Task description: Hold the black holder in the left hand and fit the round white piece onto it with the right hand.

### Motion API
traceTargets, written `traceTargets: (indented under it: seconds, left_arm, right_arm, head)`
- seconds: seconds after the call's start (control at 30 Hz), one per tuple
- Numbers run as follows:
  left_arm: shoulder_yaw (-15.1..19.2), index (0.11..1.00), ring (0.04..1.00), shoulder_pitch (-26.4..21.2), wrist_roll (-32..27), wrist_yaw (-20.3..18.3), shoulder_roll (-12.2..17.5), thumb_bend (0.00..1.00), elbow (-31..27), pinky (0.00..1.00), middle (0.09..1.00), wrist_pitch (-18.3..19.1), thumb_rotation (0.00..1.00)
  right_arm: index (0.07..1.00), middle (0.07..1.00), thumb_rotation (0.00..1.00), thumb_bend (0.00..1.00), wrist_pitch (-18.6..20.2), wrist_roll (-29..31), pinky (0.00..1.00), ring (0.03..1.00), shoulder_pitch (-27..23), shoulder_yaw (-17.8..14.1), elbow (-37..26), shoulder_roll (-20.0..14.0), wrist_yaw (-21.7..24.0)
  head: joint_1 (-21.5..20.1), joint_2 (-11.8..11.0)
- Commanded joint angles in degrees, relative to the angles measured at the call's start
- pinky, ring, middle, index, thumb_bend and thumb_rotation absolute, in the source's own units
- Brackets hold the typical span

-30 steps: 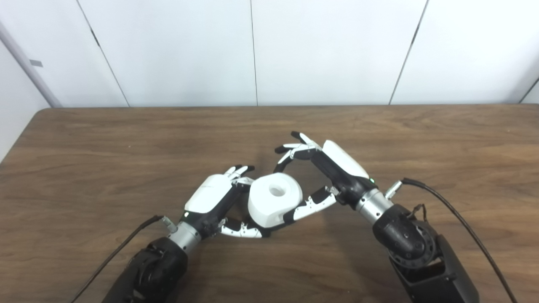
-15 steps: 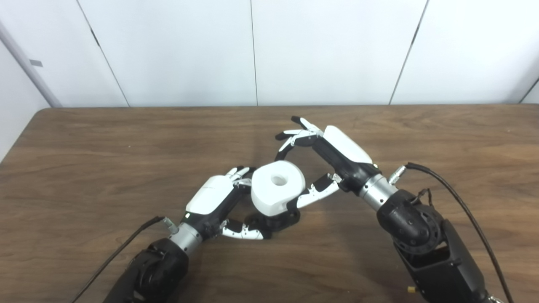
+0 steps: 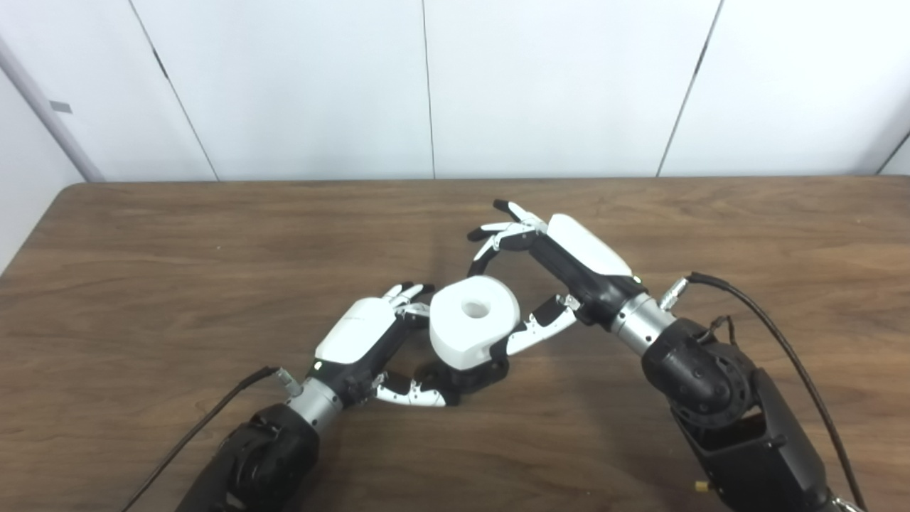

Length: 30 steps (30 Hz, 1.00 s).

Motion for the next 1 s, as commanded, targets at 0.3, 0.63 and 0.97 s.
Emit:
traceTargets:
  seconds: [0.3,0.63,0.97]
  left_arm:
    - [-0.3,0.482,0.955,0.3,-0.5,-1.9,0.5,0.52,-1.2,1.0,0.724,-0.2,0.05]
    - [0.2,0.482,0.952,0.5,-0.8,-2.7,0.0,0.52,-1.9,1.0,0.721,0.3,0.05]
    - [0.1,0.482,0.952,0.7,-0.6,-2.9,0.0,0.52,-2.3,1.0,0.722,0.4,0.05]
  right_arm:
    - [0.483,0.825,0.14,0.52,-2.3,0.4,1.0,1.0,1.0,-0.3,-2.8,-0.9,0.1]
    - [0.483,0.826,0.14,0.52,-2.2,0.4,1.0,1.0,2.6,-0.3,-2.6,-0.3,0.1]
    - [0.483,0.83,0.14,0.52,-2.2,-0.6,1.0,1.0,3.1,0.1,-1.5,0.5,-0.2]
  head:
    - [0.3,0.9]
    - [0.6,1.2]
    - [0.9,1.2]
